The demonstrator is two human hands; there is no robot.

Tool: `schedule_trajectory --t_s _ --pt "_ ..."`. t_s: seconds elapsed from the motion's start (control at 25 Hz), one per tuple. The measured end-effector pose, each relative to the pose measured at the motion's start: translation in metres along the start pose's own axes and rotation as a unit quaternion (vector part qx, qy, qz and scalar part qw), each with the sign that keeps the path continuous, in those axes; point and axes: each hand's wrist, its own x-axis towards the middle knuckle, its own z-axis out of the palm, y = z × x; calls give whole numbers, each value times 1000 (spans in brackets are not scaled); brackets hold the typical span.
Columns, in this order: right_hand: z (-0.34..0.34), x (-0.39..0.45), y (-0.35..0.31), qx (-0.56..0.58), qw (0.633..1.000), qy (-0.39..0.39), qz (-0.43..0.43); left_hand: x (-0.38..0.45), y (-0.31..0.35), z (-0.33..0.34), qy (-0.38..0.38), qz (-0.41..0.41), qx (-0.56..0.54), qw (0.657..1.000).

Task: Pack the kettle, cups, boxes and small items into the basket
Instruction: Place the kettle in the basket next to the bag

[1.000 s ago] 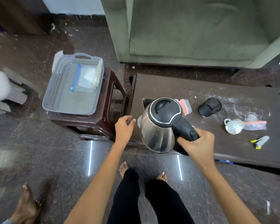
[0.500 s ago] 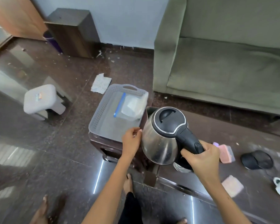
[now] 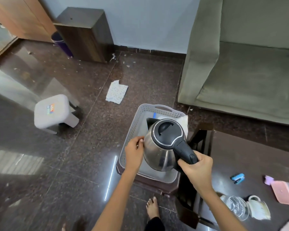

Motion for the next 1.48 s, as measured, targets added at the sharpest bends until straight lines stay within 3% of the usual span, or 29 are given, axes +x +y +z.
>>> schedule_trajectory --t_s 0.24,0.52,0.64,0.76,0.88,1.0,1.16,1.28,1.36,1.48 --pt "45 26 31 -48 998 -40 -27 25 -13 -15 10 -16 -57 998" --pt "63 38 63 -82 992 -85 -51 21 -22 -23 -5 9 -46 999" --pt "61 42 71 -79 988 -116 -56 8 -12 -28 -4 61 23 998" --pt "58 42 77 -70 984 -150 -64 -4 9 -31 -29 177 73 981" --pt "52 47 74 -36 978 -203 -39 6 30 -27 -153 291 181 927" --pt "37 54 67 5 954 -300 -25 23 46 -14 -258 316 371 834" --pt "26 76 62 -27 968 -251 8 37 54 3 -297 307 542 724" --pt "38 113 59 -94 970 -222 -16 44 57 7 -296 300 580 697" --pt "58 143 58 -184 948 -251 -68 47 59 6 -296 308 582 692" --pt "91 176 62 -359 846 -368 -143 46 61 7 -303 313 585 684"
